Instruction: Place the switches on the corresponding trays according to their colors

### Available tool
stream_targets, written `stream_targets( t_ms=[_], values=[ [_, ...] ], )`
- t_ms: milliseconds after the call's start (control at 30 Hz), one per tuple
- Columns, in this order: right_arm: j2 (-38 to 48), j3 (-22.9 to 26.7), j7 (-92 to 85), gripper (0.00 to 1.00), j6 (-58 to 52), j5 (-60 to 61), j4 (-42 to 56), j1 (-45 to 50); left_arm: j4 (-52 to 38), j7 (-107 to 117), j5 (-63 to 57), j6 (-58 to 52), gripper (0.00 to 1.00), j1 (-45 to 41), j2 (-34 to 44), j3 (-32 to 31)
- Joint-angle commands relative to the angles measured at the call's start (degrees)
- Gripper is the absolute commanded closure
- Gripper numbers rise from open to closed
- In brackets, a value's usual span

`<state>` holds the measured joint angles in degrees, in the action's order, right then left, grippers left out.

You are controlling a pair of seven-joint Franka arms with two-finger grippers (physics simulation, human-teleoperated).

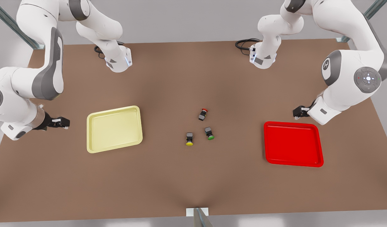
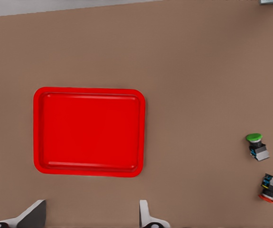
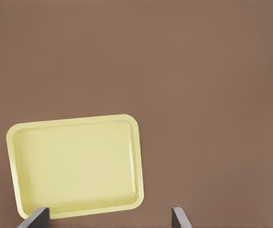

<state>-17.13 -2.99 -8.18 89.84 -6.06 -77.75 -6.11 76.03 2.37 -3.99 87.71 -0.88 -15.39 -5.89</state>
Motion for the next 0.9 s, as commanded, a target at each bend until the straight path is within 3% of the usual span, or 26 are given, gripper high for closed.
stream_targets(
  t_ms=[0, 100, 167, 267, 533, 633, 867],
  values=[
    [-0.54, 0.0, -0.09, 0.0, -0.72, -0.01, 0.84, 0.21, -0.01, 0.0, -0.93, 0.0, 0.0, 0.0, 0.0, 0.0],
    [0.17, -2.63, 0.35, 0.0, -0.98, -0.27, 0.23, 1.27, -0.01, 0.0, -0.76, -0.35, 0.0, 0.0, -0.08, 0.0],
    [0.17, -10.01, 1.14, 0.0, -1.16, -0.1, -1.35, 1.36, -0.01, -0.09, -0.67, -0.35, 0.0, 0.0, -0.08, 0.0],
    [-4.66, -13.62, 9.76, 0.0, 0.41, 0.34, 0.58, 7.86, 0.08, -0.18, -0.76, -0.44, 0.0, 0.0, -0.08, 0.0],
    [-14.41, -12.66, 24.43, 0.0, 5.17, 3.68, 3.12, 25.25, 0.08, -0.26, -0.76, -0.44, 0.0, 0.09, -0.52, 0.09],
    [-17.5, -9.4, 24.7, 0.0, 4.99, 3.95, 7.96, 29.13, 0.08, -0.26, -0.67, -0.61, 0.0, 0.18, -0.52, 0.09],
    [-23.74, -9.49, 40.87, 0.0, 15.01, 3.51, 8.05, 36.86, 0.08, -0.18, -0.76, -1.4, 0.0, 0.18, -0.61, 0.17]
  ],
)
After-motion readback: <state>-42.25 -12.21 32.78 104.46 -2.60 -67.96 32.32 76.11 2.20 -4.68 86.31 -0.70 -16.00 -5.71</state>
